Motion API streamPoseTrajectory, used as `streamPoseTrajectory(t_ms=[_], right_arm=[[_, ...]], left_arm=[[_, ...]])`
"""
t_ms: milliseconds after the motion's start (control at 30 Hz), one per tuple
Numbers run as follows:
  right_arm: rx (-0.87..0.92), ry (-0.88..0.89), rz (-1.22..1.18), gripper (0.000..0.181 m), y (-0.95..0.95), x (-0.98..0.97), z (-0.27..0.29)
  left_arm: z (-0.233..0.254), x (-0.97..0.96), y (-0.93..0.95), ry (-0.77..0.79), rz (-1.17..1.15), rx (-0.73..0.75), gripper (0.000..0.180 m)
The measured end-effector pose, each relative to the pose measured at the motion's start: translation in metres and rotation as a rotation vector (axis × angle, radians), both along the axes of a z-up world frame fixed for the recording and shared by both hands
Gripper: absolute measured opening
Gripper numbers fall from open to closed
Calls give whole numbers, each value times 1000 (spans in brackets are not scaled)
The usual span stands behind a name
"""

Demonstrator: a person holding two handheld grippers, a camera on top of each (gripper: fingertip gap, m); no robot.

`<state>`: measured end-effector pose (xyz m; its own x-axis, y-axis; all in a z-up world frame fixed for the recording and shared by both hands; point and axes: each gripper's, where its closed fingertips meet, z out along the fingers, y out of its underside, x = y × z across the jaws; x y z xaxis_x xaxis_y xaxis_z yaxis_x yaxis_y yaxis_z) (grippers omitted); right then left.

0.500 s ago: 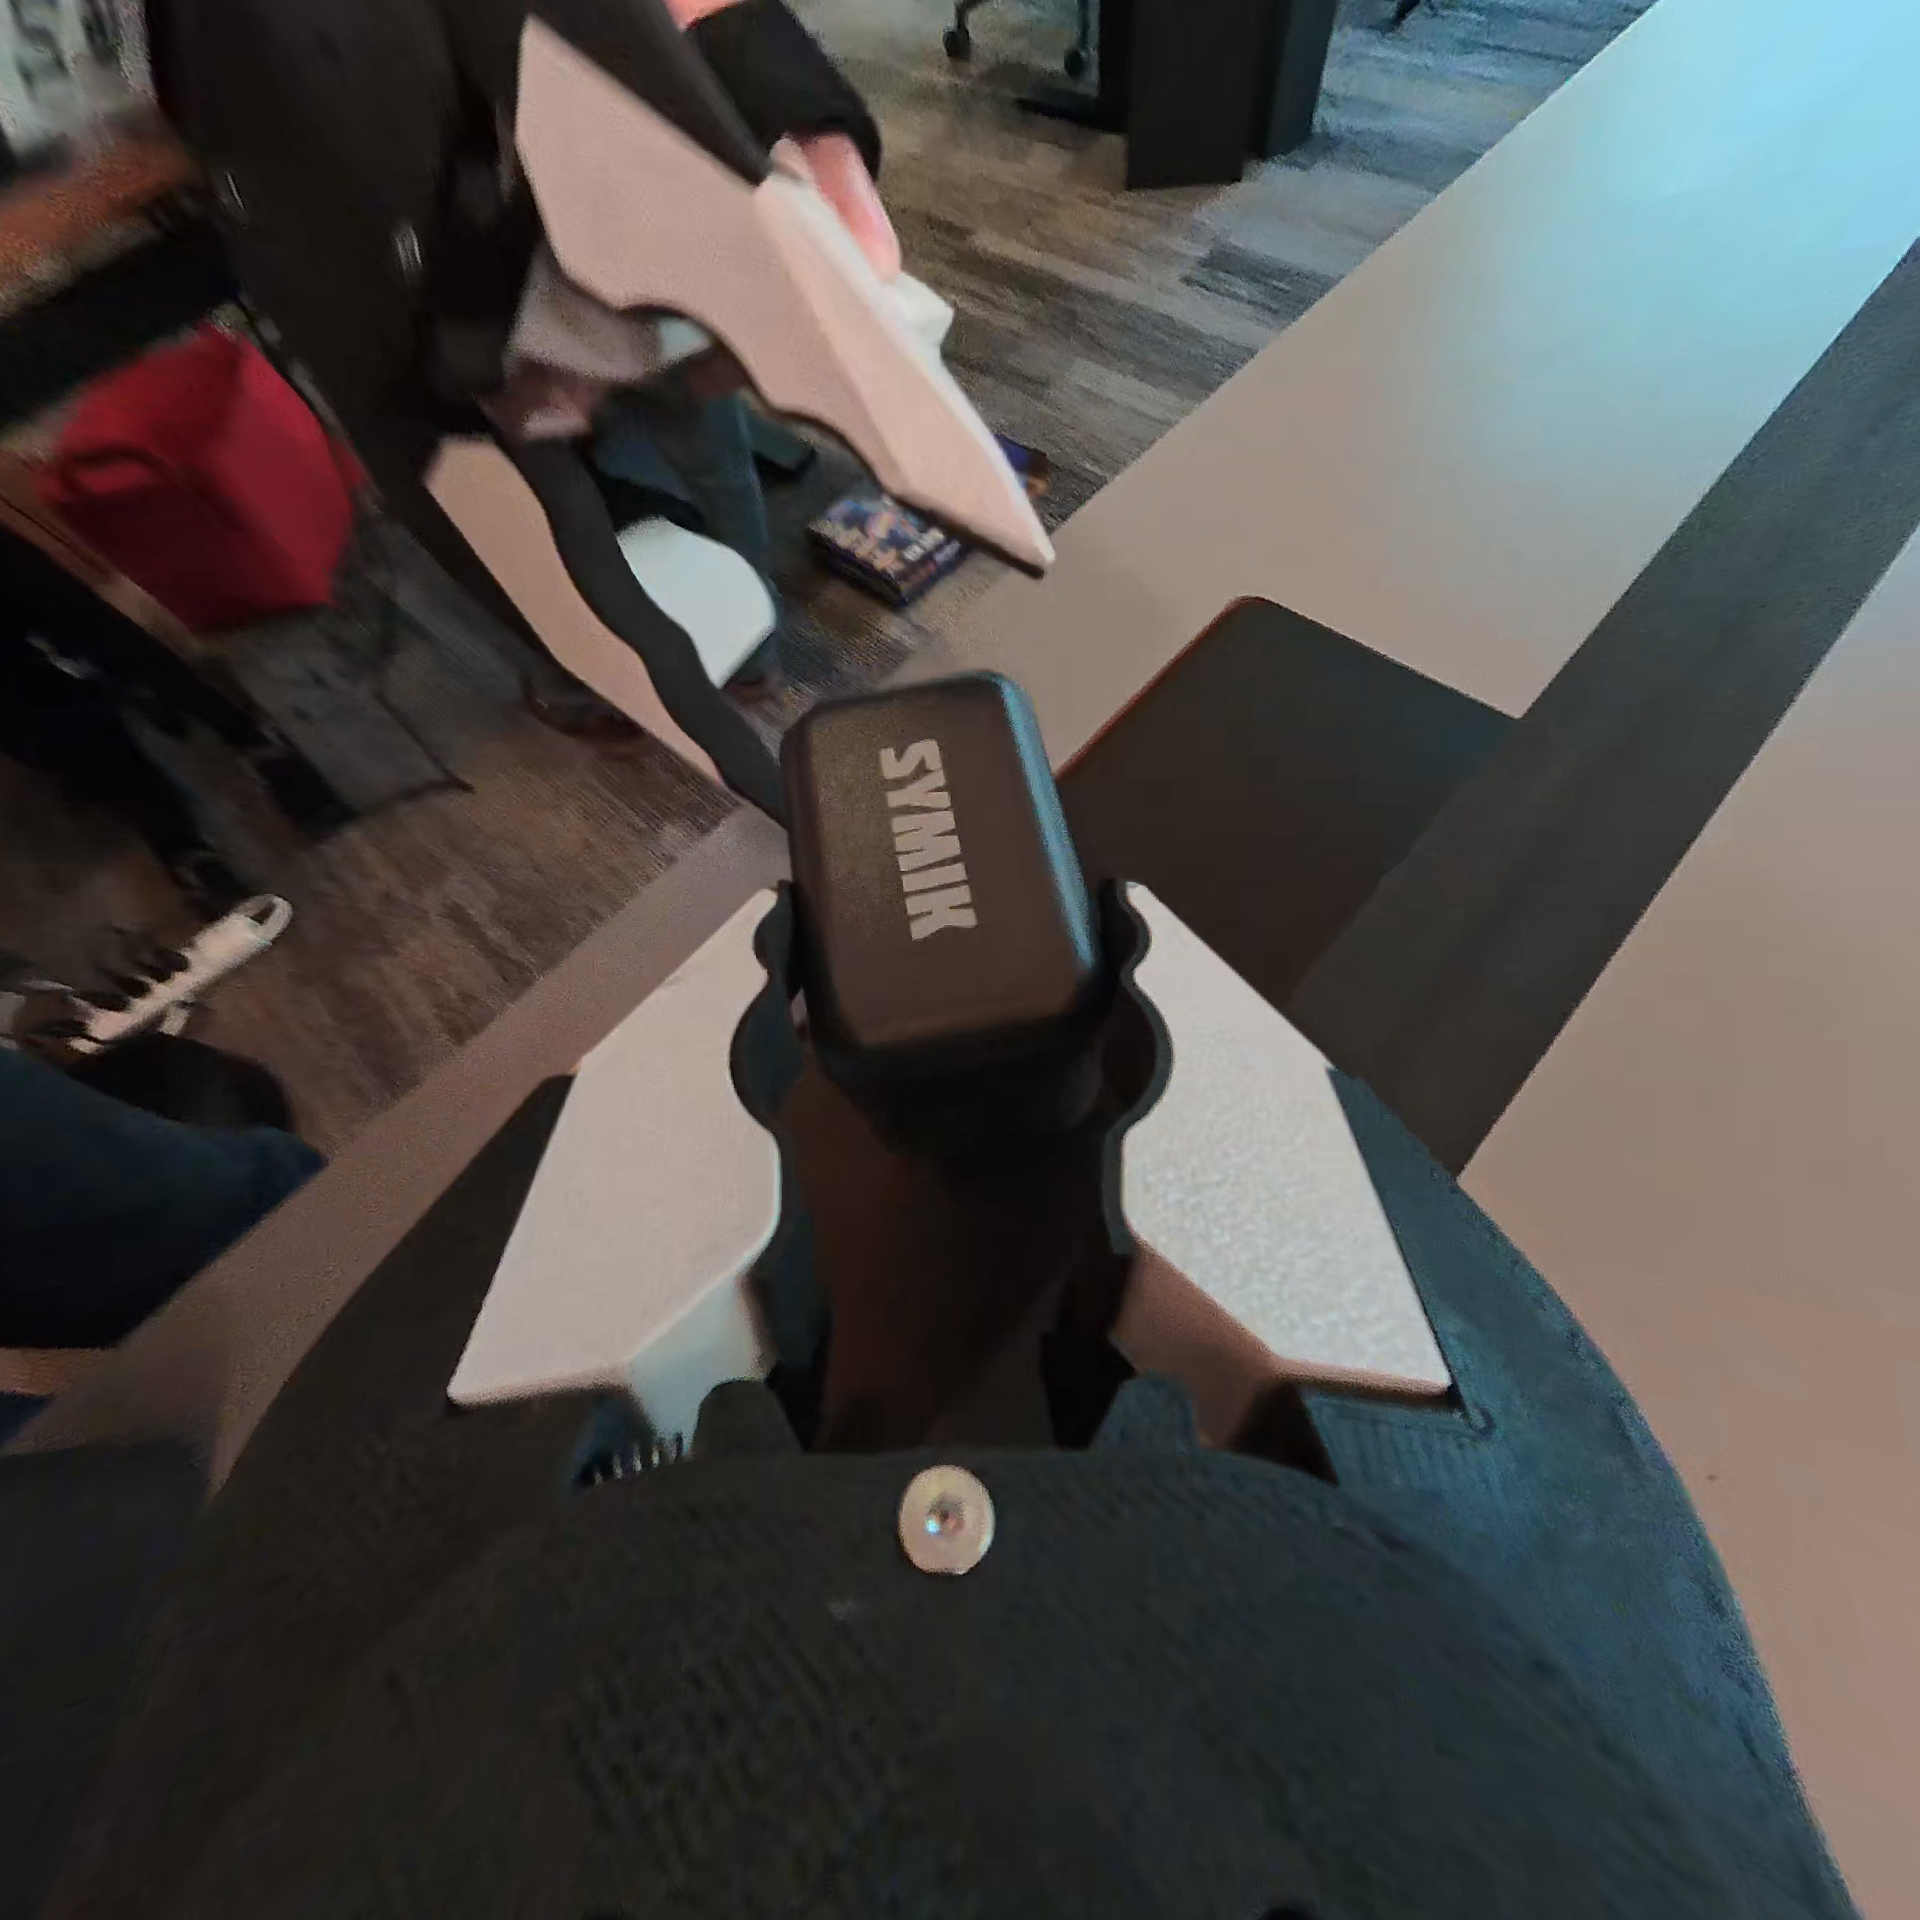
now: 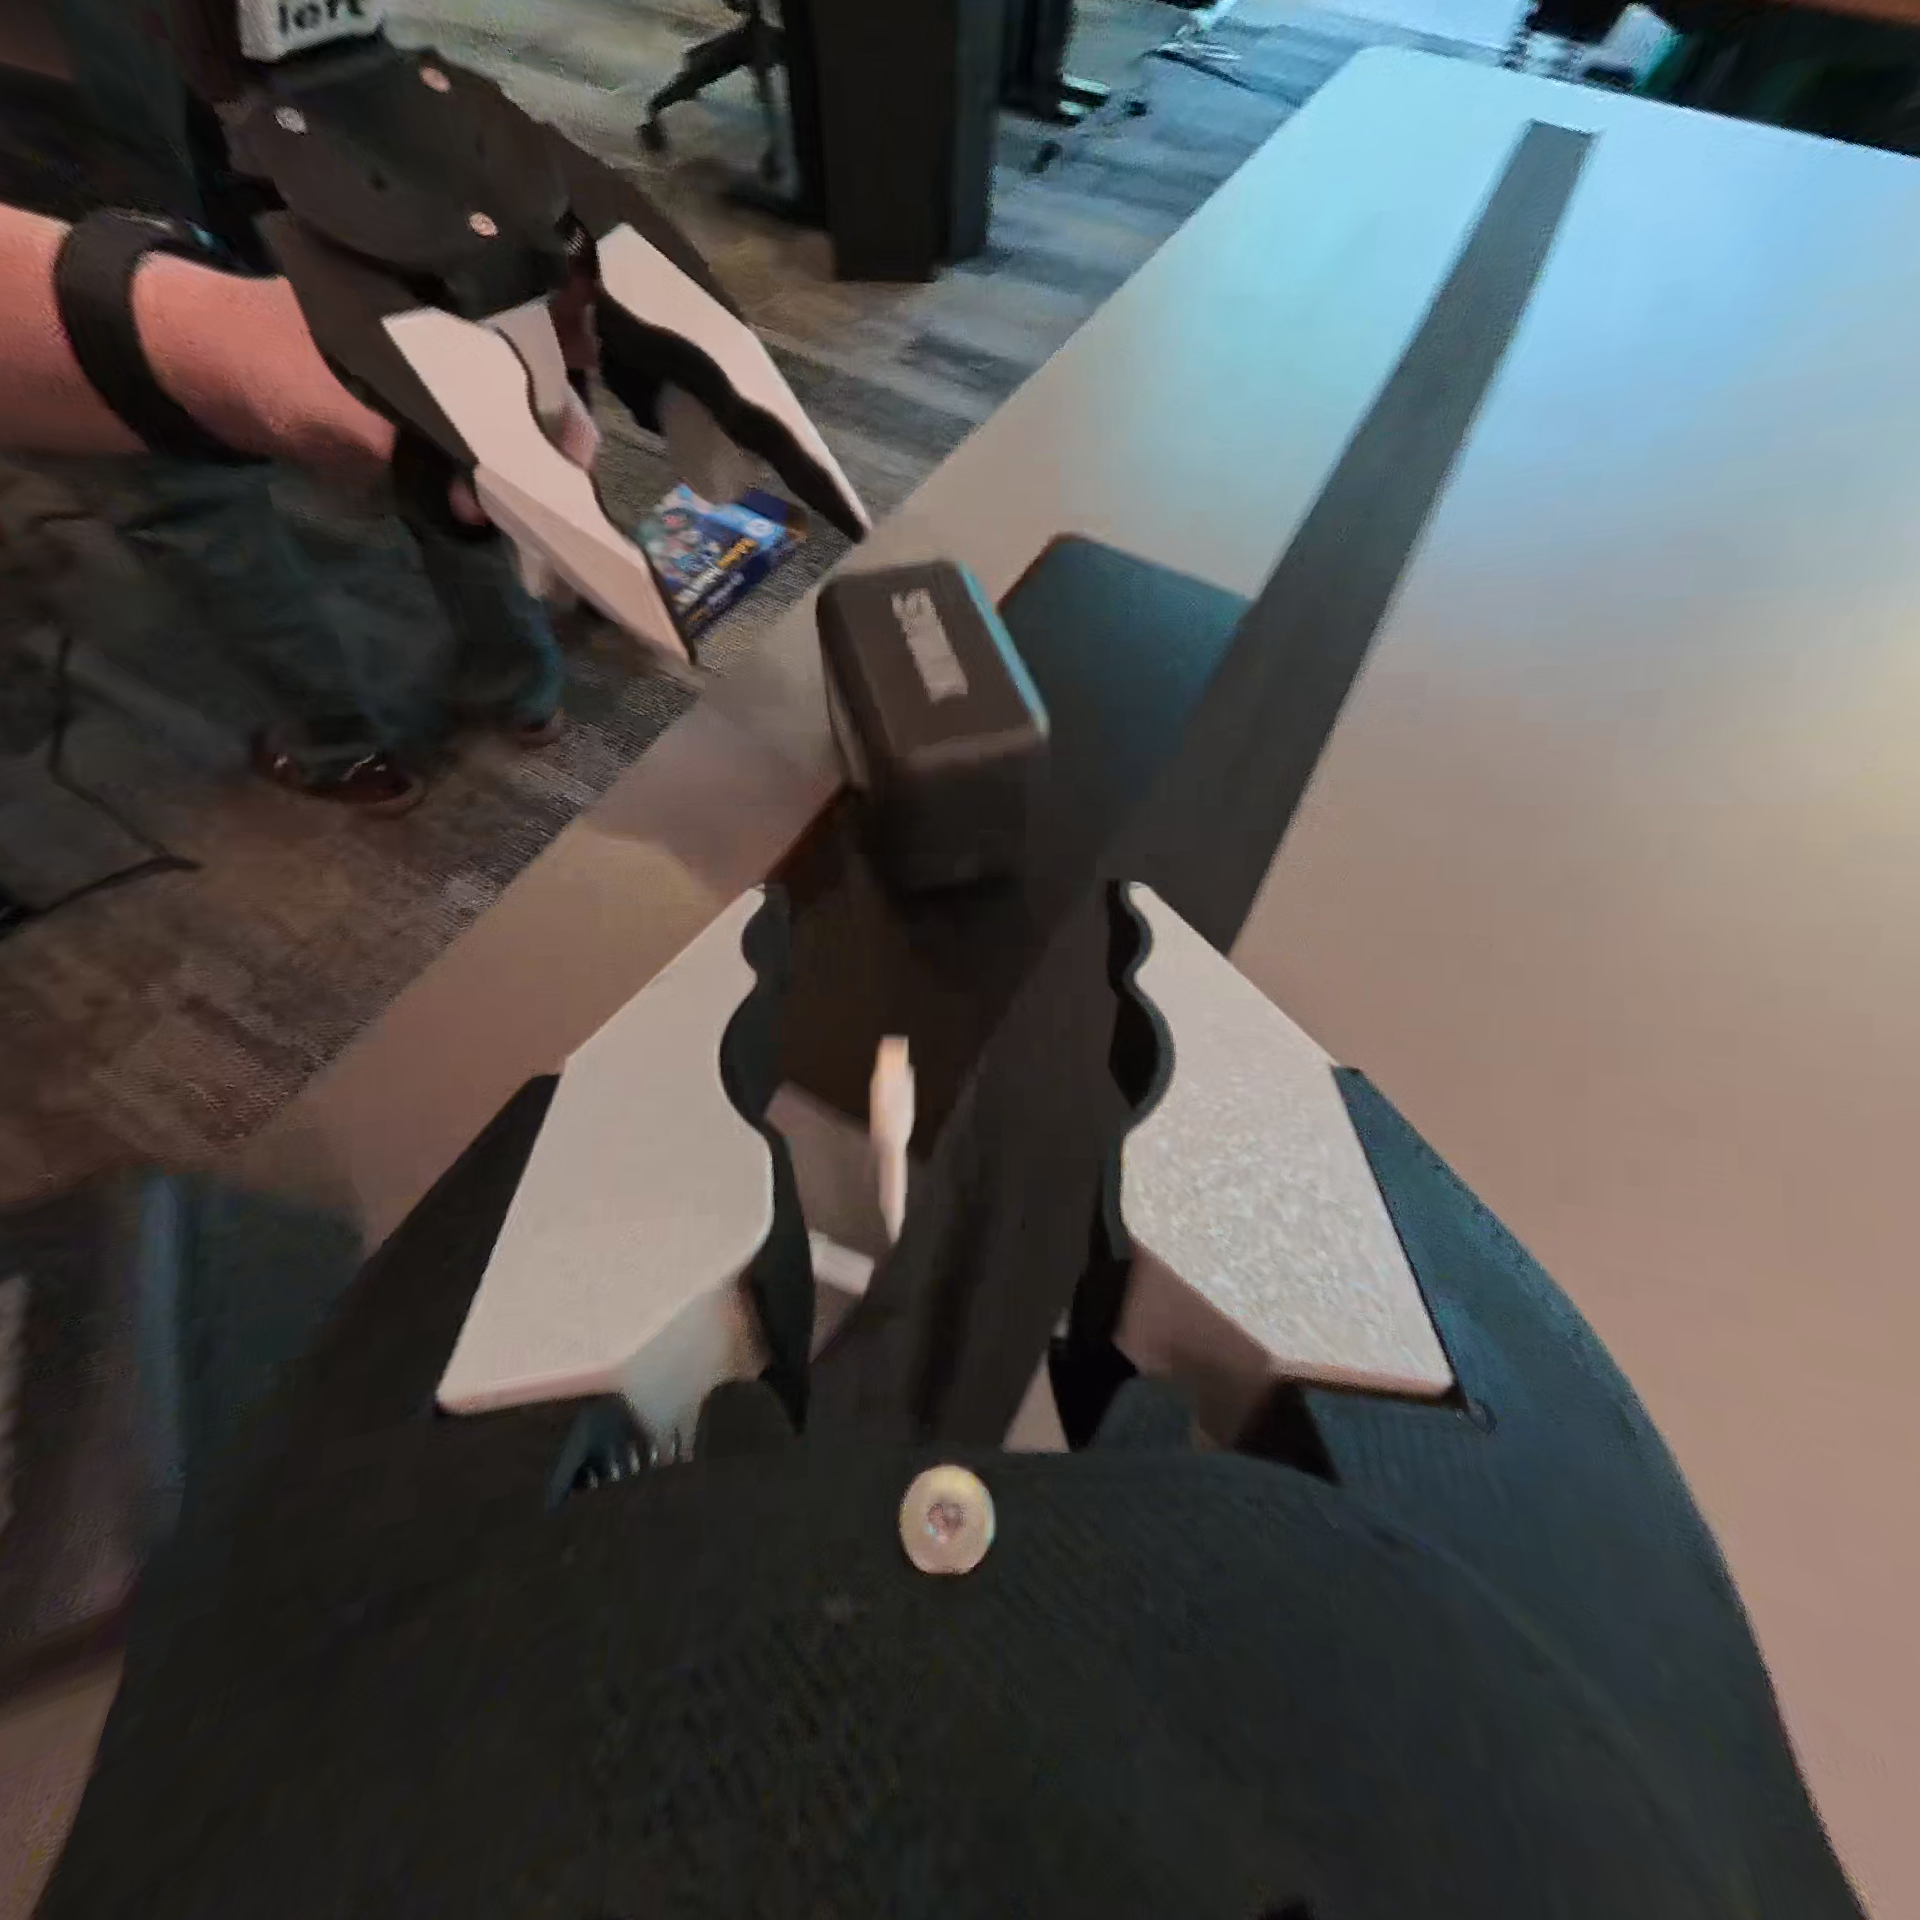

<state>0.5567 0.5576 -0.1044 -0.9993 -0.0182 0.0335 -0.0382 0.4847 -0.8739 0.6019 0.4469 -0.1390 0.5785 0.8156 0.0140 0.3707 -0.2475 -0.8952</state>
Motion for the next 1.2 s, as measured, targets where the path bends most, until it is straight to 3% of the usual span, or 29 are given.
streamPoseTrajectory(t_ms=[233,400,600,867,967,1033,1133,1200], right_arm=[[200,125,-43,38,76,43,-53],[156,141,-23,37,54,40,-59],[134,47,20,24,46,42,-61],[133,33,22,25,51,44,-61],[134,27,23,25,52,45,-61],[139,20,29,25,53,45,-62],[143,-68,54,32,53,51,-60],[138,-145,74,36,53,55,-56]], left_arm=[[-9,37,21,-87,84,171,59],[-6,28,31,-57,79,129,55],[12,3,28,0,73,210,60],[14,-11,18,64,61,136,67],[8,-21,9,120,19,54,81],[9,-28,4,139,-44,49,78],[2,-38,6,42,-174,61,82],[-6,-39,15,-41,-267,64,75]])
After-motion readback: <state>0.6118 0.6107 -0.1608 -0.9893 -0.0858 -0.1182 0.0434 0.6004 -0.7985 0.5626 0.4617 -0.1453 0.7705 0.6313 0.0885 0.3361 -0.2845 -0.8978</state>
